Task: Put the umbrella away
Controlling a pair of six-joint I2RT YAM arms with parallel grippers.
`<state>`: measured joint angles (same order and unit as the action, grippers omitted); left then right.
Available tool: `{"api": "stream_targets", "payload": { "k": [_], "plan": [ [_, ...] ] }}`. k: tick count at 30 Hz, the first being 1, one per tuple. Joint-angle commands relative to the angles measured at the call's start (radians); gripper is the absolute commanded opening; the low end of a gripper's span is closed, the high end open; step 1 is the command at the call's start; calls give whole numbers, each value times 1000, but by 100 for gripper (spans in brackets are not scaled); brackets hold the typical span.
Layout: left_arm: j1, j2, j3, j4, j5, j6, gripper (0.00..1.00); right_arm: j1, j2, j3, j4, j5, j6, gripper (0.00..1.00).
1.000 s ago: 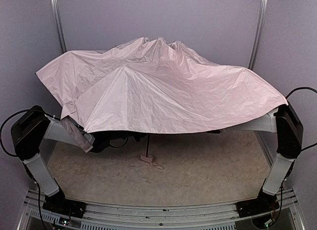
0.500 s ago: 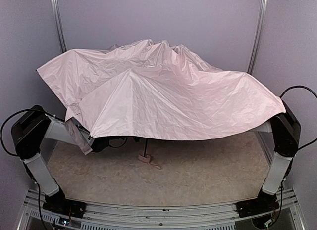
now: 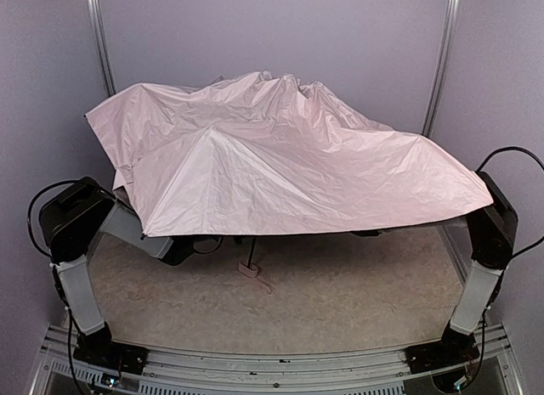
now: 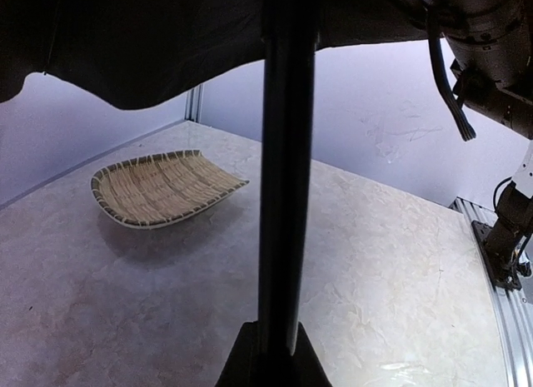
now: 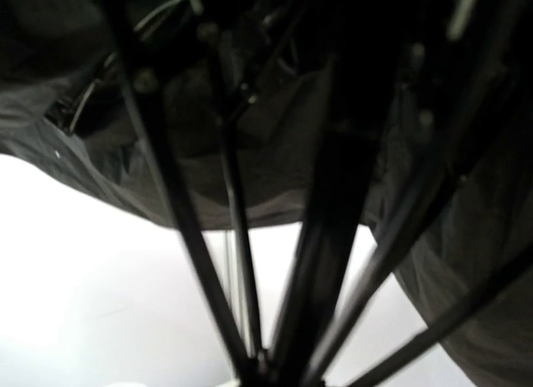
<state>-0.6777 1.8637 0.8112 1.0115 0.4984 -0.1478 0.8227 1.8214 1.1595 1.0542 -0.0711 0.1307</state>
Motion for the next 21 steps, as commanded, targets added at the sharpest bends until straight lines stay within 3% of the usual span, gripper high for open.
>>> {"api": "stream_targets", "payload": {
  "k": [1, 5, 14, 21],
  "plan": [
    [39, -29, 76, 251, -40, -34, 13, -25, 8, -59, -344, -118, -93, 1],
    [5, -69, 17, 118, -71, 79, 32, -52, -49, -29, -292, -102, -33, 0],
    [9, -200, -172, -24, -124, 165, 42, -106, -163, 59, -217, -42, -19, 0],
    [95, -270, -268, -19, -228, 66, 48, -168, -252, 81, -223, -21, -43, 0]
  ]
}}
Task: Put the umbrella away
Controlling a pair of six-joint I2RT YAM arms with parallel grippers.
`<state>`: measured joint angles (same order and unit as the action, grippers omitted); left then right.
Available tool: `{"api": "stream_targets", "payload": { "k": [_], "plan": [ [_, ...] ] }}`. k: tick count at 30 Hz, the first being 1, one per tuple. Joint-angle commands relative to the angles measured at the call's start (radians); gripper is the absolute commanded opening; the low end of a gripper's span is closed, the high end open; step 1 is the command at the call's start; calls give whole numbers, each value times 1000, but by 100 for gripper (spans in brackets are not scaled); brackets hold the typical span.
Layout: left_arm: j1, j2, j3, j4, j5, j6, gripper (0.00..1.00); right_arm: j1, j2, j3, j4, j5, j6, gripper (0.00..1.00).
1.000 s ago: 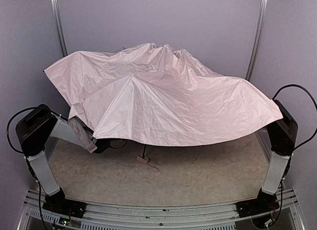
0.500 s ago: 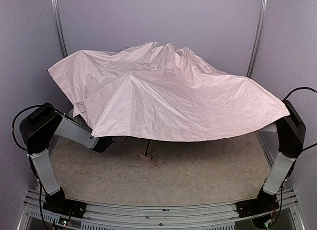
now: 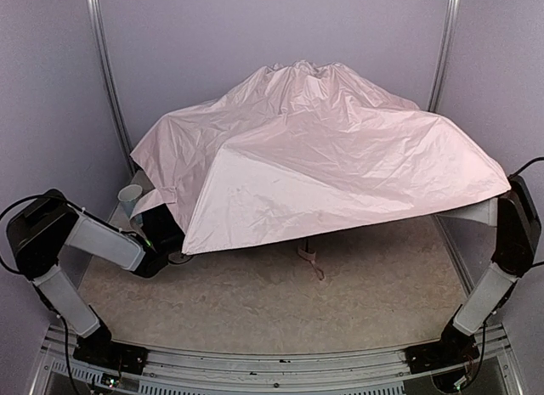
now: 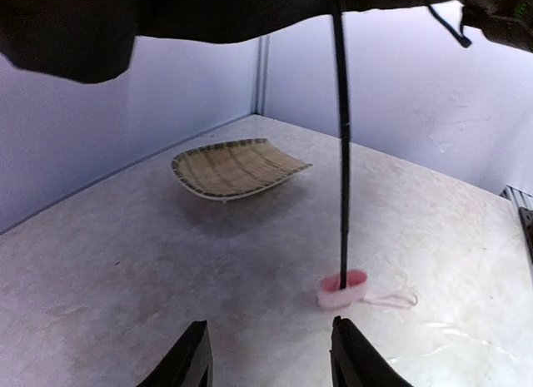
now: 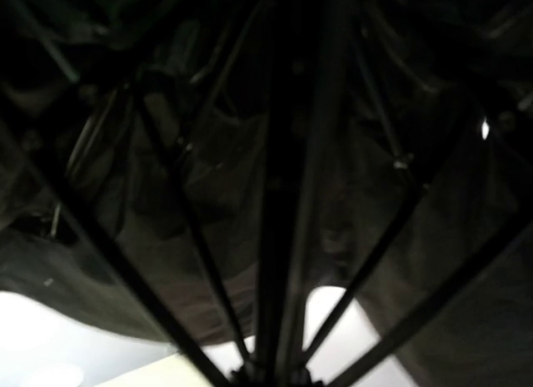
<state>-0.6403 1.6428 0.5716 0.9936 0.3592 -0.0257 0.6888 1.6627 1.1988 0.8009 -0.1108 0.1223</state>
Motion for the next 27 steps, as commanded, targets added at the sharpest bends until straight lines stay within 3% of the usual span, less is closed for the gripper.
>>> {"api": "stream_targets", "payload": {
  "k": [1, 11, 17, 24, 27],
  "plan": [
    [77, -55, -38, -1, -114, -73, 48, -41, -106, 40, 33, 20, -37, 0],
    [235, -119, -86, -51, -297, -218, 51, -64, -186, 105, 57, -15, -56, 0],
    [276, -278, -81, -155, -392, -183, 61, -64, -213, 137, 56, -67, -52, 0],
    [520, -487, -68, -367, -555, -365, 65, -64, -242, 70, 54, -145, -39, 0],
    [568, -551, -74, -414, -607, -383, 65, -64, -241, 15, 60, -227, -40, 0]
  ]
}}
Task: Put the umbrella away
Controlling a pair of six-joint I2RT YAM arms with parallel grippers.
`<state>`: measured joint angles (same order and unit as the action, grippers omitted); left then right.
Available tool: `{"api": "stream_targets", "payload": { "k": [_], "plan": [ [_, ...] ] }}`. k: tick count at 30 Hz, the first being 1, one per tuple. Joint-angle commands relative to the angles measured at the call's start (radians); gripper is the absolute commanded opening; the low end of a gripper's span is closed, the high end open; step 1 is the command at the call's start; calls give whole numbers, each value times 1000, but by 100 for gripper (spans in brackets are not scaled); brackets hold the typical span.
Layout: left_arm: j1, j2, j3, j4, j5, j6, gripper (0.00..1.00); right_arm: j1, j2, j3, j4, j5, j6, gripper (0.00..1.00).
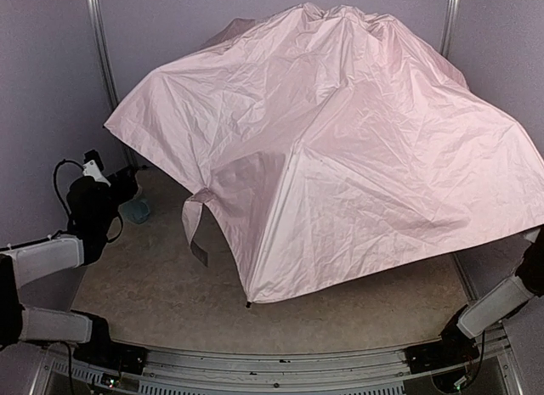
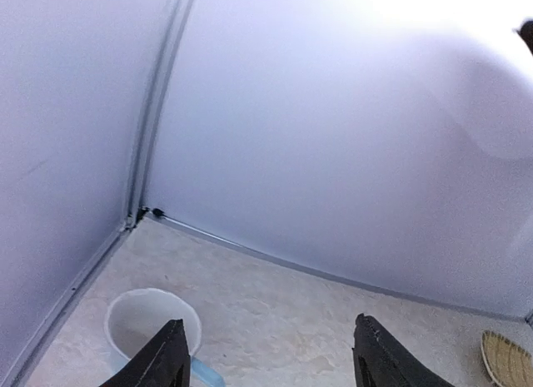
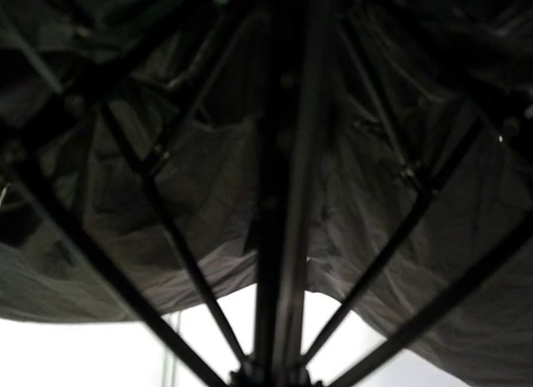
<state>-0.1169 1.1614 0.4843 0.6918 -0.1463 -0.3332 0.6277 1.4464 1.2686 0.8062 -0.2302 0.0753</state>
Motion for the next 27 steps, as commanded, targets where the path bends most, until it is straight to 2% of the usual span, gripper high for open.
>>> {"api": "stream_targets", "payload": {
  "k": [1, 6, 11, 15, 17, 22, 27],
  "plan": [
    [45, -88, 15, -123, -117, -70, 65, -3, -19, -83, 64, -142, 13, 0],
    [41, -160, 25, -129, -45, -72, 64, 9, 78, -315, 265, -350, 55, 0],
    [-29, -113, 85, -129, 238, 27, 63, 36, 321, -571, 660, -342, 159, 0],
    [-168, -33, 163, -183, 311, 173, 63, 46, 493, -683, 1003, -270, 222, 0],
    [-223, 0, 190, -183, 339, 213, 63, 59, 516, -674, 980, -249, 169, 0],
    [-309, 78, 241, -143, 476, 250, 65, 67, 509, -648, 944, -249, 160, 0],
    [-365, 188, 276, -119, 724, 242, 77, 72, 428, -601, 819, -289, 96, 0]
  ]
}}
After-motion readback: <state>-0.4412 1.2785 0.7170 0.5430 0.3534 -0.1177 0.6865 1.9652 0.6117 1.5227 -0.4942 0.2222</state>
